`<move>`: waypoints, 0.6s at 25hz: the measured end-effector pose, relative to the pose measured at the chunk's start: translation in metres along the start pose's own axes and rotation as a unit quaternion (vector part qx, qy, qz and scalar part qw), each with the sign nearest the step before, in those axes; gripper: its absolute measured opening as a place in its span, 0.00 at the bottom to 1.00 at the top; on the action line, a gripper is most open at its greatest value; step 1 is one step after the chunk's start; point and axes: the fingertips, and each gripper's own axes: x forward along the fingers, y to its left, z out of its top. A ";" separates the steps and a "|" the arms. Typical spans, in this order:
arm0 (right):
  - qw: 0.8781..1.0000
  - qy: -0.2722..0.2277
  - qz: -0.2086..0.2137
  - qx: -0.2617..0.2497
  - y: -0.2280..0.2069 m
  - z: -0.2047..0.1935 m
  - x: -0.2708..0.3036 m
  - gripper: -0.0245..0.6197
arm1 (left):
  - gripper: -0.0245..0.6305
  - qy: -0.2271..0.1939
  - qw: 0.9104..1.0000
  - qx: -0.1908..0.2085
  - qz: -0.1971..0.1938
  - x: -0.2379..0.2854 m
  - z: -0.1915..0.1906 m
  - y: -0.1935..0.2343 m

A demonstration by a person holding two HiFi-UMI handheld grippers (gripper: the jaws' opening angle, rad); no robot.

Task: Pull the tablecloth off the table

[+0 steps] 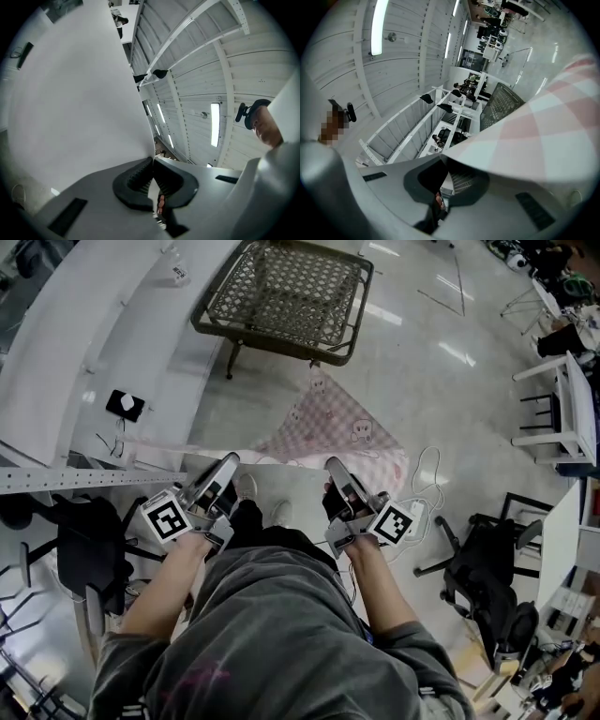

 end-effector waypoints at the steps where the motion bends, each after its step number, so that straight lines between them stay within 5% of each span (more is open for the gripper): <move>1: 1.000 0.005 0.002 0.003 0.004 -0.002 0.000 0.05 | 0.04 0.004 1.000 0.002 -0.004 -0.003 0.000 -0.005; 15: 1.000 0.013 0.014 0.008 0.050 -0.016 -0.003 0.05 | 0.04 -0.010 0.999 -0.017 -0.041 -0.032 0.009 -0.053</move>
